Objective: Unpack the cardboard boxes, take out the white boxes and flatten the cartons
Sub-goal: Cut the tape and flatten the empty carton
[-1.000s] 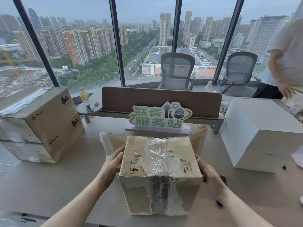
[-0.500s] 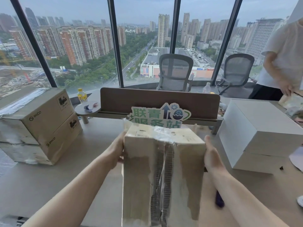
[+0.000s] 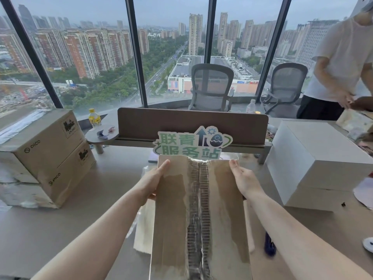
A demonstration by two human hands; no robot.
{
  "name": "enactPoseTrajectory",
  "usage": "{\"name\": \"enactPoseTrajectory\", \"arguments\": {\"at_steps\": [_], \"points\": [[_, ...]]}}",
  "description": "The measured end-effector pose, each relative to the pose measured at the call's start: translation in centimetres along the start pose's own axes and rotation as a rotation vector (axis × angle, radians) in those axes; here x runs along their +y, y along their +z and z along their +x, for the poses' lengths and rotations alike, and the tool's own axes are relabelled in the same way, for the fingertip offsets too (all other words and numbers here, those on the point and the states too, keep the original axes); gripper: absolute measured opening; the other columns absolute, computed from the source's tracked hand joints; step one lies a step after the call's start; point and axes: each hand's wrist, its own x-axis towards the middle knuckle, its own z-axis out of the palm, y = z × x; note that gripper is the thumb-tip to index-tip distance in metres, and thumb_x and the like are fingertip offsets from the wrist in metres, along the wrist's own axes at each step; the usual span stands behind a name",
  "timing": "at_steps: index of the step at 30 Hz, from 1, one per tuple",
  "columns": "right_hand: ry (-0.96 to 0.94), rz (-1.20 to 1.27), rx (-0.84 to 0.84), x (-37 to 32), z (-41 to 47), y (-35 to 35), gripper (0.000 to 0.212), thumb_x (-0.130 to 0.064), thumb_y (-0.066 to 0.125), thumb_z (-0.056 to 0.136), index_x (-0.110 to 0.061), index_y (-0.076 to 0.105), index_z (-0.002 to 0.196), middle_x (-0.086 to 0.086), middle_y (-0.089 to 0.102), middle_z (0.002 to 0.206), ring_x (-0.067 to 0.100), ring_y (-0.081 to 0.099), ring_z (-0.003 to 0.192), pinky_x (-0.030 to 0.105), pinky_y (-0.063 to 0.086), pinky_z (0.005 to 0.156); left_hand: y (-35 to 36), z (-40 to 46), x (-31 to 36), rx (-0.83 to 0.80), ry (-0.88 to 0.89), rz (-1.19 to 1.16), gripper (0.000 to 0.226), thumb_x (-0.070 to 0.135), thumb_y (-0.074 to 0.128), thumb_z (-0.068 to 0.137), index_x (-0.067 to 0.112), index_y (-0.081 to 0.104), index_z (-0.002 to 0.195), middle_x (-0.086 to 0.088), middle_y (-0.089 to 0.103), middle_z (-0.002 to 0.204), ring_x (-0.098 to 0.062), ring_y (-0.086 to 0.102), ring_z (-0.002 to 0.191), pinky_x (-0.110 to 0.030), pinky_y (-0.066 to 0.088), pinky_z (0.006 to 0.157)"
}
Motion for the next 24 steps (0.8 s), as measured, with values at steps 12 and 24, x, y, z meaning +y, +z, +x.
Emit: {"name": "enactPoseTrajectory", "arguments": {"at_steps": [12, 24], "points": [[0.033, 0.022, -0.037, 4.9, 3.2, 4.9, 0.042, -0.025, 0.061, 0.090, -0.022, 0.059, 0.132, -0.004, 0.068, 0.121, 0.018, 0.063, 0.110, 0.039, 0.050, 0.099, 1.0, 5.8, -5.7, 0.080, 0.090, -0.068, 0.028, 0.025, 0.064, 0.093, 0.026, 0.062, 0.121, 0.003, 0.074, 0.107, -0.015, 0.071, 0.096, -0.037, 0.055, 0.093], [0.178, -0.103, 0.016, 7.7, 6.7, 6.7, 0.036, -0.036, 0.045, 0.102, -0.015, 0.062, 0.126, 0.003, 0.064, 0.124, 0.027, 0.057, 0.110, 0.034, 0.044, 0.095, 2.7, 9.1, -7.9, 0.081, 0.013, 0.249, 0.071, 0.026, 0.059, 0.092, 0.020, 0.026, 0.155, -0.002, 0.050, 0.145, -0.023, 0.054, 0.125, -0.032, 0.043, 0.105]]}}
